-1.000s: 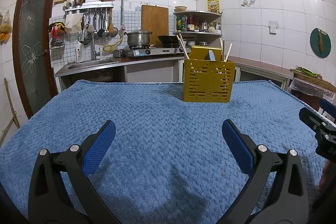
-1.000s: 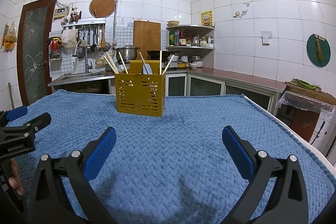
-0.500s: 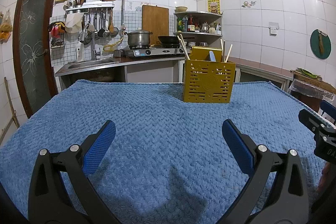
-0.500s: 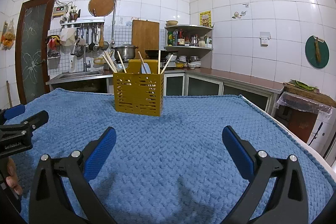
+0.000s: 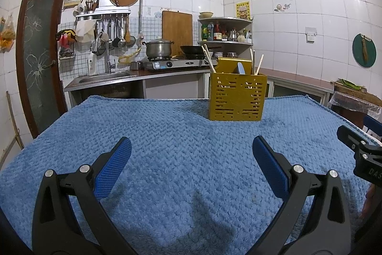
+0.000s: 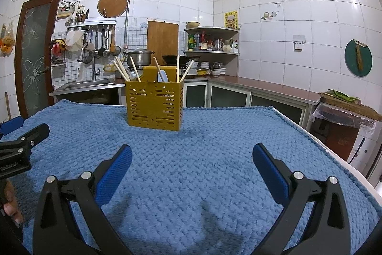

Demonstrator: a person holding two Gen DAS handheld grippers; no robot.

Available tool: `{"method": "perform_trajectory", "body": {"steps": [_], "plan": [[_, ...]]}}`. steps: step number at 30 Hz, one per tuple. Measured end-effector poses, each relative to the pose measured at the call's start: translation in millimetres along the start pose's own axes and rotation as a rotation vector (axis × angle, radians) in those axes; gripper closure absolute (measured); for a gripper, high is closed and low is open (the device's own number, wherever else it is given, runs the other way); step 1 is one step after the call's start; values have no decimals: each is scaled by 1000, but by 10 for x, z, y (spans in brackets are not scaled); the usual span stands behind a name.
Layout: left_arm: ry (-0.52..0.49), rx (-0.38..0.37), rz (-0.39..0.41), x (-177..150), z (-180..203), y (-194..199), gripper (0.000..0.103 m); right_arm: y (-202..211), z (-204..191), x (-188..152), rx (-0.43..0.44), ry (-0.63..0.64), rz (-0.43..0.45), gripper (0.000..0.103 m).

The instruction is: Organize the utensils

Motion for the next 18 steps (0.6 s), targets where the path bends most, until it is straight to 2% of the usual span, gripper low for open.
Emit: {"method": "perform_trajectory", "body": {"steps": [18], "plan": [[-15, 2, 28, 23, 38, 66, 5, -14, -3, -5, -2, -1, 2, 4]]}}
Point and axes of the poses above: each gripper's, at about its wrist camera, not at the fingertips, and y roughly against the way its jaws point, z to its right, x to its top, the point moved 5 cm from there along -y, roughly the way its jaws point, and after that the axes turned 5 degrees about z, right-handed, at the moved point
